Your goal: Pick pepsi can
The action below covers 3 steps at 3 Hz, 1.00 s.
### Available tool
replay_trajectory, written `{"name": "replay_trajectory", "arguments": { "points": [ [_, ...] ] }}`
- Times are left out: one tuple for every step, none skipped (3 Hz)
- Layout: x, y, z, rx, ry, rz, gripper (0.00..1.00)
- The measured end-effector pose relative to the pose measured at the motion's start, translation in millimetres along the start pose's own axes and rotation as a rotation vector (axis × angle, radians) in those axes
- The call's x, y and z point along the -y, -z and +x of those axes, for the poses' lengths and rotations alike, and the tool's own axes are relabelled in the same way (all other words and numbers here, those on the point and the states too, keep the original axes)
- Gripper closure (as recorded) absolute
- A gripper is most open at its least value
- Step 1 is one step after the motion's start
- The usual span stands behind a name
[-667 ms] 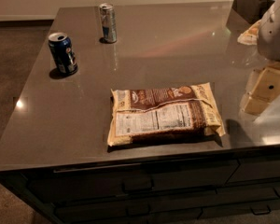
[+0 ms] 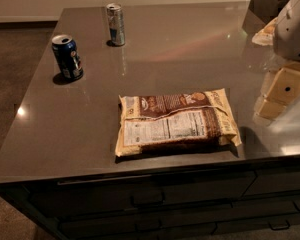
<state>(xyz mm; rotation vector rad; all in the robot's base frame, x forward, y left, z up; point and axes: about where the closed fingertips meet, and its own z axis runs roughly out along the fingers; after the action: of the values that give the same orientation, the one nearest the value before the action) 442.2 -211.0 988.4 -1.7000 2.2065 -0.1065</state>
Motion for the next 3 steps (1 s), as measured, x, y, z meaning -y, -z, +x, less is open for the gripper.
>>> {"name": "replay_trajectory", "arguments": {
  "points": [
    [16, -3, -28, 0.089, 0.01, -0.015, 0.0],
    [41, -9, -64, 0.195, 0.011, -0.027, 0.0],
    [70, -20, -107, 0.301, 0.0, -0.054, 0.0]
  ]
}}
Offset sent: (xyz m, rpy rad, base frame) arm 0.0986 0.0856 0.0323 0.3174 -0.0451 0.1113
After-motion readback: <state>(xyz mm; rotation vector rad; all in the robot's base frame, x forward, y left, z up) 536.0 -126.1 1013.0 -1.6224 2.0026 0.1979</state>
